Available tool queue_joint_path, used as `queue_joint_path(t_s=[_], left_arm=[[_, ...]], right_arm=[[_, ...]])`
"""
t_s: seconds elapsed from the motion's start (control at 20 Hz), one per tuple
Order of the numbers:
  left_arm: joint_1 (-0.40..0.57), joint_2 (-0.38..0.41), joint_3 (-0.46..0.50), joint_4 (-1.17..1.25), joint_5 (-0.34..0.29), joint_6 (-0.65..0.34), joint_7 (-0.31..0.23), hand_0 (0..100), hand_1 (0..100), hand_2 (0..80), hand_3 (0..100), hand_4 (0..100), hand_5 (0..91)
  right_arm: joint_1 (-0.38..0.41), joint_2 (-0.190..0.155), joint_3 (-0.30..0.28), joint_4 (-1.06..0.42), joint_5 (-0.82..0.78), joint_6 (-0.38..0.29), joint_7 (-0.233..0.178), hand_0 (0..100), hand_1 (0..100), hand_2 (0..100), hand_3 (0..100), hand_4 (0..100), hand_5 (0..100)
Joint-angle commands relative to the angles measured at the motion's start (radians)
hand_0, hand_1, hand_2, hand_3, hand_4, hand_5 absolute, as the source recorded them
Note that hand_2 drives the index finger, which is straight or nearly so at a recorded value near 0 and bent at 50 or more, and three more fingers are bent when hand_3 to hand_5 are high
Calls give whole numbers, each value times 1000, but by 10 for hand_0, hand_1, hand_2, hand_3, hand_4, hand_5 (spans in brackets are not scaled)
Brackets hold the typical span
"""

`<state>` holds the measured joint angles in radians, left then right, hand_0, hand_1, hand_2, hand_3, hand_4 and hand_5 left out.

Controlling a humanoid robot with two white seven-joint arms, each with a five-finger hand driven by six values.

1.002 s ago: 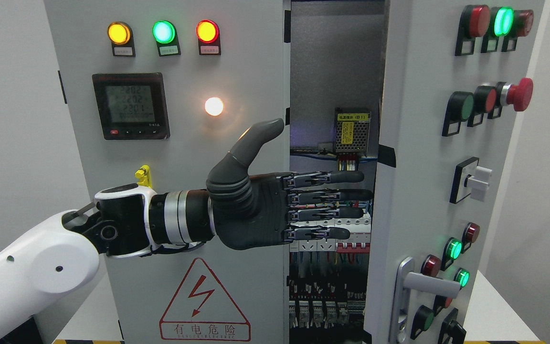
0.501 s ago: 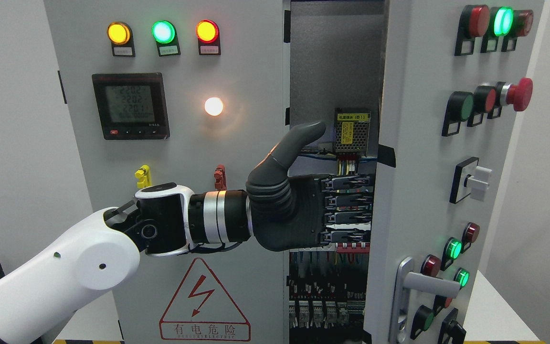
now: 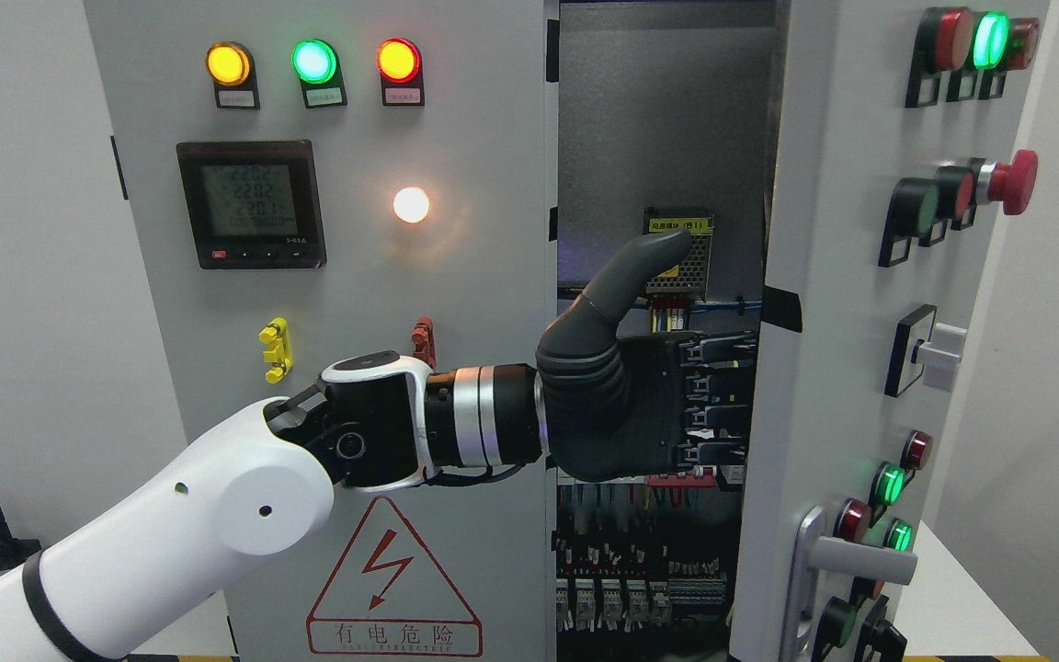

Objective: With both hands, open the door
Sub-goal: 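Push the door outward with the left hand, swinging it open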

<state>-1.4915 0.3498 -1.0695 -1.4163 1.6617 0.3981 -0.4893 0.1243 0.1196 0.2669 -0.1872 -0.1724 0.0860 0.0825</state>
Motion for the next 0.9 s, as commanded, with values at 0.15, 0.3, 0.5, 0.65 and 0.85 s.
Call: queue_joint_path(t_s=[0.15, 0.3, 0.5, 0.65, 0.85], left_arm=[[0, -124, 22, 19, -40, -7, 86, 0, 0, 0, 0, 43, 0], [0, -138, 22, 17, -39, -9, 89, 0, 0, 0, 0, 43, 0], [0, -155, 23, 1, -39, -9, 89, 0, 0, 0, 0, 43, 0], [0, -167, 23, -21, -39, -9, 89, 0, 0, 0, 0, 43, 0], [-1, -198, 23, -27, -39, -7, 89, 0, 0, 0, 0, 43, 0]], right_arm=[[0, 0, 0, 0, -1, 0, 0, 0, 0, 0, 0, 0, 0], [0, 0, 0, 0, 1, 0, 0, 0, 0, 0, 0, 0, 0], [0, 0, 0, 0, -1, 0, 0, 0, 0, 0, 0, 0, 0], [0, 0, 0, 0, 1, 0, 0, 0, 0, 0, 0, 0, 0], [0, 0, 0, 0, -1, 0, 0, 0, 0, 0, 0, 0, 0]])
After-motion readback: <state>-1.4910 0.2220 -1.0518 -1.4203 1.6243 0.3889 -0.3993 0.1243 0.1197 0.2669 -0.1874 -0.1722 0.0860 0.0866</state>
